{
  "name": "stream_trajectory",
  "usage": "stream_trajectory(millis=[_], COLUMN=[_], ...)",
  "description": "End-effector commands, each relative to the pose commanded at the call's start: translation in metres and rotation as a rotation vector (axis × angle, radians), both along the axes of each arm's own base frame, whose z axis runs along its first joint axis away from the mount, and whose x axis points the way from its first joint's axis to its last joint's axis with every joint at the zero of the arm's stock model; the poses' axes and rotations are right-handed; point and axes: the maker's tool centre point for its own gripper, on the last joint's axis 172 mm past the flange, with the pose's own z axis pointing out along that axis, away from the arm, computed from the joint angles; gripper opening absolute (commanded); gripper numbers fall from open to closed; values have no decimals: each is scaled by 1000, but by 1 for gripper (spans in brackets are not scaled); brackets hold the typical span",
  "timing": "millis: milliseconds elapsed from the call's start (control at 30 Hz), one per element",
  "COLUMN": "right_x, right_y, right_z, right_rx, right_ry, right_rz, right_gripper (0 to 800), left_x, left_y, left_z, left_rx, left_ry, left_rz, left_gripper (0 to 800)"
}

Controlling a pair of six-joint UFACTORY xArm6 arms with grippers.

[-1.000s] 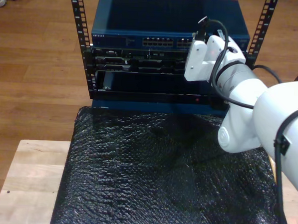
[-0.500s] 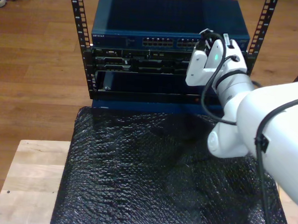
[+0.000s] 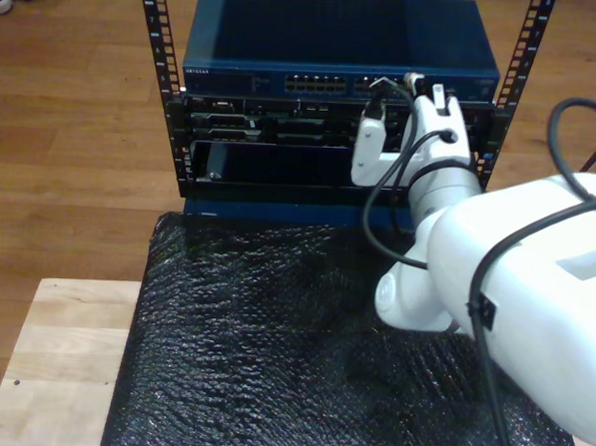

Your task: Grab the cable and plug it in

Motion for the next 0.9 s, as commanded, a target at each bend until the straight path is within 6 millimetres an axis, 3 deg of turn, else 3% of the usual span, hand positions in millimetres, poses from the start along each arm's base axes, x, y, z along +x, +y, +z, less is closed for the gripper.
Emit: stream_trajectory(millis=[533,900], right_x=[11,7], right_y=[-8,-10], right_z=[-16,-11], right_rx=[3,2], right_ry=[3,-49], right_rz=[-54,-68], right_gripper=[0,0], left_x=[0,0], left_y=[0,0], left_z=[0,0], left_rx=[0,0], left_ry=[0,0], left_rz=[0,0], left_gripper=[800,800])
